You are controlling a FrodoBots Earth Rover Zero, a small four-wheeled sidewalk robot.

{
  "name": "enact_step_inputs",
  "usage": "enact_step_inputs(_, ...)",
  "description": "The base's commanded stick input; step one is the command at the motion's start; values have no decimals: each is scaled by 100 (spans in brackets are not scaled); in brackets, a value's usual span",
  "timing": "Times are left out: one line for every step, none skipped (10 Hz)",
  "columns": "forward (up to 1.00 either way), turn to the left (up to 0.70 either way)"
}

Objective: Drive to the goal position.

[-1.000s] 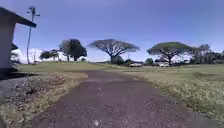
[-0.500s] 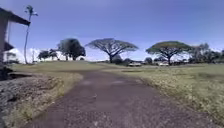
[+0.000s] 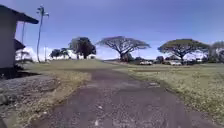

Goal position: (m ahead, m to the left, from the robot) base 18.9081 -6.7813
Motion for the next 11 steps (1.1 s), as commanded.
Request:
enact_step_inputs(100,0)
enact_step_inputs(100,0)
enact_step_inputs(100,0)
enact_step_inputs(100,0)
enact_step_inputs(100,0)
enact_step_inputs(100,0)
enact_step_inputs(100,0)
enact_step_inputs(100,0)
enact_step_inputs(100,0)
enact_step_inputs(100,0)
enact_step_inputs(100,0)
